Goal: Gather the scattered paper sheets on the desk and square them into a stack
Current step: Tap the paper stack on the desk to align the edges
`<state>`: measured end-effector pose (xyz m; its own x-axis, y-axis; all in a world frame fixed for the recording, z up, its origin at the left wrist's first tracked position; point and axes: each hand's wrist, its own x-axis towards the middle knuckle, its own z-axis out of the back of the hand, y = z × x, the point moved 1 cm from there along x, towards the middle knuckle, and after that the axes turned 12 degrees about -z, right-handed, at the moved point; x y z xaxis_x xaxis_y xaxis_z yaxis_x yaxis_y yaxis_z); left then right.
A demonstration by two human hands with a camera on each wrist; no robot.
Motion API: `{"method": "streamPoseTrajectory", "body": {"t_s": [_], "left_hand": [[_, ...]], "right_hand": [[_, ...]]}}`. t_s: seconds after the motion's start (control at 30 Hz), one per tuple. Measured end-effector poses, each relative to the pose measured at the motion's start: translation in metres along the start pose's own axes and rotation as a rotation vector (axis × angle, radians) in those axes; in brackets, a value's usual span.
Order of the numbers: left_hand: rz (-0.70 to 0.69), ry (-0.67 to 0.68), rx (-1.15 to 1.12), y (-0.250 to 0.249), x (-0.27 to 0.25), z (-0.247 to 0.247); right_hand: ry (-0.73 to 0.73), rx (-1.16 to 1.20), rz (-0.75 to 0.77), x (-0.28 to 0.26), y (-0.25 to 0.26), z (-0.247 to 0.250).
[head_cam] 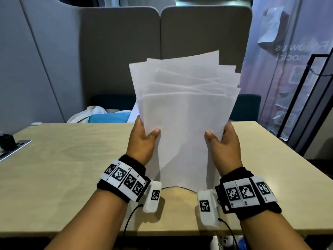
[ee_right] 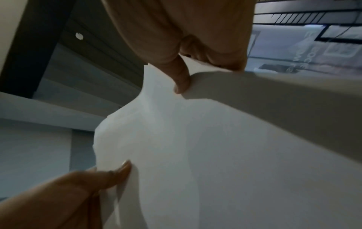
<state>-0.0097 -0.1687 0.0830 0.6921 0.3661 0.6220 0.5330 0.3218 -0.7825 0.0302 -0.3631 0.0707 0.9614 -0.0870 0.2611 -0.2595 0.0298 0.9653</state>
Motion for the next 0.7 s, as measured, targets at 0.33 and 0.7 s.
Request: {"method": "streamPoseTrajectory", "body": {"t_s": [0.33,0.7], "left_hand": [[-0.080,-0.022,0.075,-0.003,0.000,0.006],[-0.407,-0.058,0.085,-0.036,0.017,0.014]], "right_hand": [[0.017,-0.004,0.054,-0.005,0.007,0.002],[-0.043,-0.231,0.386,-0.001,0.055,0.004]]}}
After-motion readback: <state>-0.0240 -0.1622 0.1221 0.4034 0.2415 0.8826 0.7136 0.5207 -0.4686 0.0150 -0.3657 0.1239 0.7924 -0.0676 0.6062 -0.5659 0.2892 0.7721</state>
